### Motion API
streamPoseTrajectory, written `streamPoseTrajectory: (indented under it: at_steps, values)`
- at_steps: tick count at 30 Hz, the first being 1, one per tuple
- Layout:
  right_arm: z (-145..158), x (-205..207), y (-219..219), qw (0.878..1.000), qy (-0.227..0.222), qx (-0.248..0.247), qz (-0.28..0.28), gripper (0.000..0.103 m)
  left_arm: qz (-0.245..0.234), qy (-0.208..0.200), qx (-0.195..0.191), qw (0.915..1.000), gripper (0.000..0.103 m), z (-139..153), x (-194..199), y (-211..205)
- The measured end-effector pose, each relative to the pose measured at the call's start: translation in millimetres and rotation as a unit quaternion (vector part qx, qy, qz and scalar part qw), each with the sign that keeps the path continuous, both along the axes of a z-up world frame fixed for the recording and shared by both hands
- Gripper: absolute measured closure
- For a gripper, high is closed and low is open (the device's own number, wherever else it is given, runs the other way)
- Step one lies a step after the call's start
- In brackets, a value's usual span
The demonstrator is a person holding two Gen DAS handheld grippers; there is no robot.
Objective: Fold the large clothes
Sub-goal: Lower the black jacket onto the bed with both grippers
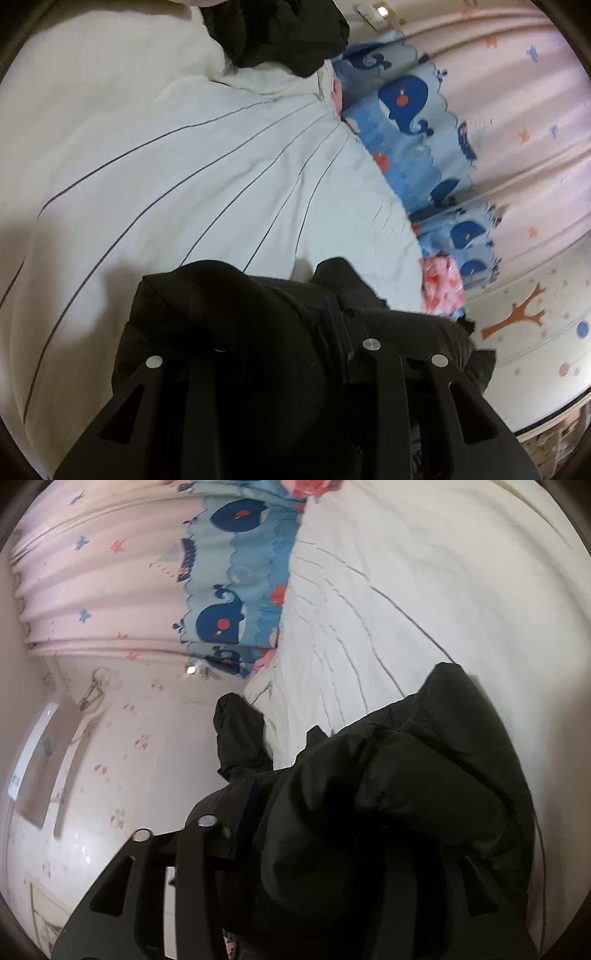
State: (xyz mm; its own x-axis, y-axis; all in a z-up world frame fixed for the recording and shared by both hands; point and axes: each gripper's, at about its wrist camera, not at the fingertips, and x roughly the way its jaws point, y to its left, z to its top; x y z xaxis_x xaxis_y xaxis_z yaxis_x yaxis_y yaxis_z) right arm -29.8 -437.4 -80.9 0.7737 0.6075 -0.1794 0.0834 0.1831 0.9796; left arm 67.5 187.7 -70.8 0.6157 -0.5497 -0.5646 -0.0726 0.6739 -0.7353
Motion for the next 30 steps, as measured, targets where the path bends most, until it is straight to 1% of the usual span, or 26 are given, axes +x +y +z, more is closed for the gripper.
streamPoseTrajectory:
  at_steps: [1,2,3,4,5,7,8,9,10,13,16,18,20,22,24,26,28,30]
  values:
    - [1.5,2.2,1.2,1.000,-0.003,-0.001,0.009,0.037,-0.006,0.003,0.005,1.0000,0.070,2.0,0.5,-0.5]
    - [4.0,0.8,0.8,1.000,-0.006,-0.003,0.016,0.019,-0.013,0.009,0.004,0.9999,0.070,5.3,0.5,1.7]
    - [11.4,0.7,1.0,1.000,-0.011,-0.006,0.023,0.006,-0.018,0.015,-0.002,0.9997,0.063,8.4,0.7,3.9]
    - [16.8,-2.7,-1.1,1.000,-0.015,-0.007,0.024,0.006,-0.022,0.019,-0.015,0.9995,0.050,13.7,1.5,7.0]
    - [24.8,-7.8,-4.1,1.000,-0.018,-0.008,0.022,0.006,-0.016,0.016,-0.035,0.9991,0.046,22.6,-1.6,14.5]
    - [41.1,-9.9,-7.7,1.000,-0.022,-0.003,0.021,0.006,-0.001,0.002,-0.056,0.9984,0.031,40.8,-12.2,26.6]
    - [50.0,-19.7,-11.8,1.000,-0.023,-0.007,0.020,0.006,0.005,-0.010,-0.065,0.9978,0.029,53.3,-17.1,31.4]
    - [61.0,-22.6,-10.4,0.999,-0.025,-0.023,0.018,0.006,0.009,-0.020,-0.063,0.9978,0.028,65.1,-21.1,33.2]
    - [71.2,-29.0,-9.1,0.998,-0.030,-0.044,0.021,0.006,0.010,-0.030,-0.055,0.9980,0.026,75.4,-25.3,33.4]
    - [100.0,-37.5,5.7,0.992,-0.037,-0.119,0.029,0.006,0.011,-0.064,-0.006,0.9978,0.019,105.7,-39.3,23.8]
    - [121.5,-36.5,26.8,0.981,-0.040,-0.187,0.033,0.006,0.010,-0.104,0.036,0.9938,0.017,128.0,-50.8,9.4]
    - [129.4,-32.2,38.3,0.976,-0.042,-0.209,0.036,0.006,0.022,-0.137,0.055,0.9888,0.017,144.0,-56.2,1.6]
    - [133.0,-30.4,45.5,0.973,-0.046,-0.222,0.035,0.006,0.034,-0.164,0.058,0.9843,0.013,156.9,-57.0,-4.8]
    - [136.4,-22.7,52.6,0.971,-0.052,-0.232,0.037,0.006,0.032,-0.177,0.061,0.9819,0.009,162.2,-53.3,-12.7]
    - [135.3,-15.0,58.8,0.968,-0.049,-0.242,0.042,0.006,0.009,-0.180,0.070,0.9811,0.009,161.1,-45.6,-28.2]
    - [133.5,3.3,70.3,0.962,-0.038,-0.266,0.052,0.006,-0.019,-0.173,0.085,0.9810,0.009,152.5,-35.7,-47.1]
    - [131.6,21.6,83.9,0.949,-0.021,-0.308,0.065,0.006,-0.041,-0.162,0.093,0.9815,0.009,142.7,-22.9,-63.8]
    - [132.7,44.3,99.8,0.923,-0.004,-0.377,0.074,0.006,-0.053,-0.147,0.103,0.9823,0.009,133.5,-6.7,-78.4]
